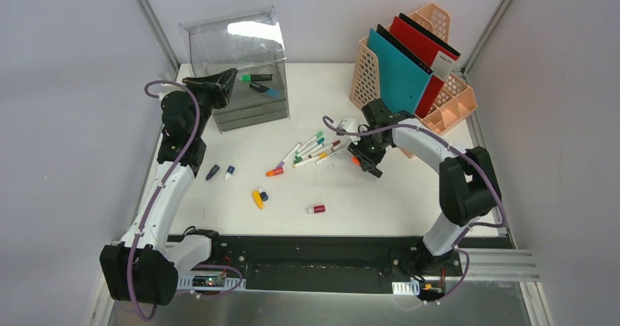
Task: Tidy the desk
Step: Pick up the stationery from the center of the board, then place the stationery in the storage box.
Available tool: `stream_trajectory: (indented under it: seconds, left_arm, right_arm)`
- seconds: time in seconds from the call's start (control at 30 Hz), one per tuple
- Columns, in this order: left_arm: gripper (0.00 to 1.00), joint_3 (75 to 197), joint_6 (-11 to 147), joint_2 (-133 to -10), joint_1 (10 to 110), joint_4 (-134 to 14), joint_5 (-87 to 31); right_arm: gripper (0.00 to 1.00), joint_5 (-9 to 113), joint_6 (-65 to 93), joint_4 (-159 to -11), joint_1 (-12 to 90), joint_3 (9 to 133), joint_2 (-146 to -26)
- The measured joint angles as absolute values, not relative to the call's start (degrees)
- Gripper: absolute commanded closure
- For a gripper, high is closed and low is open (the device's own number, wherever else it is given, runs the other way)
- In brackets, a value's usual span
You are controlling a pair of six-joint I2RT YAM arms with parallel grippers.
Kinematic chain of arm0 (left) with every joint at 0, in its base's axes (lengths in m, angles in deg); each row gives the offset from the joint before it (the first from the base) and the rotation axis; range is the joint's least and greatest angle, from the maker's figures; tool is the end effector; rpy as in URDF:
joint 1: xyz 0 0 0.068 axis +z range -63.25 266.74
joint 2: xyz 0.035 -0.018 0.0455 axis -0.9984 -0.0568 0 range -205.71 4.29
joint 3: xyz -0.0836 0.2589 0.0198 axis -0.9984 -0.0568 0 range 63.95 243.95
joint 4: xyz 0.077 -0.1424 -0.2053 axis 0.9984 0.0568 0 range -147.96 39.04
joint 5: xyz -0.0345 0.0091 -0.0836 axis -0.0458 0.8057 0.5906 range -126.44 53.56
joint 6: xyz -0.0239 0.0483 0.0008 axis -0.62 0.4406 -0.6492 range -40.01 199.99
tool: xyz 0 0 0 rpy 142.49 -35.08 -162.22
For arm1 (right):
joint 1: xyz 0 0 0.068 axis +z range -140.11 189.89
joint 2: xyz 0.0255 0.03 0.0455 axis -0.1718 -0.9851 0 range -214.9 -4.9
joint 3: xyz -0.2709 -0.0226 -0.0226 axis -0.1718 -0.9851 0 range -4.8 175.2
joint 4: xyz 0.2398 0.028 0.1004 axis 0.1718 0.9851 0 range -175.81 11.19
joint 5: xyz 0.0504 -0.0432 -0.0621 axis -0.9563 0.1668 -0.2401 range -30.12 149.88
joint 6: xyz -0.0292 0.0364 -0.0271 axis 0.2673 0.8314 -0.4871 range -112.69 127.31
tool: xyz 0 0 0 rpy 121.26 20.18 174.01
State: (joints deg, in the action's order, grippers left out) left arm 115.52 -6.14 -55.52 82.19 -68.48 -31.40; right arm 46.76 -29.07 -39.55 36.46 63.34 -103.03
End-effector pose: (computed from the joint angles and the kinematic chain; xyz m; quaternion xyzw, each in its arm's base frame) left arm 0.2466 -0.0227 0.3703 -0.4282 0.5448 -0.5338 0.4846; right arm 0.2873 0.1527 0.1987 -0.5266 0.8341 0.1029 0.1282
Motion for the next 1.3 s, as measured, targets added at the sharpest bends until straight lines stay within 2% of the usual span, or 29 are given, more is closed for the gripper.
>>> stream_trajectory:
  seconds: [0.23, 0.43, 0.8, 0.93, 1.3]
  left_arm:
    - [1.00, 115.5, -6.1, -55.8, 82.2, -68.6, -31.3]
    - [1.00, 115.5, -6.1, -56.5, 82.2, -68.6, -30.3]
    - [1.00, 117.0, -6.1, -57.0, 82.2, -68.1, -30.0]
    - [1.00, 117.8, -6.1, -57.3, 82.2, -67.9, -29.9]
    - [1.00, 118.2, -6.0, -57.9, 82.2, -67.8, -28.8]
  right_arm:
    - [1.00, 44.2, -32.0, -40.8, 37.6, 63.7, -95.9]
    - [1.00, 46.8, -38.4, -41.6, 45.9, 72.3, -96.7]
    - [1.00, 62.0, -57.6, -49.4, 63.7, 92.8, -113.2]
    - [1.00, 66.2, -63.5, -55.4, 65.2, 99.6, -120.5]
    - [1.00, 69.8, -73.4, -78.1, 65.5, 108.0, -131.4]
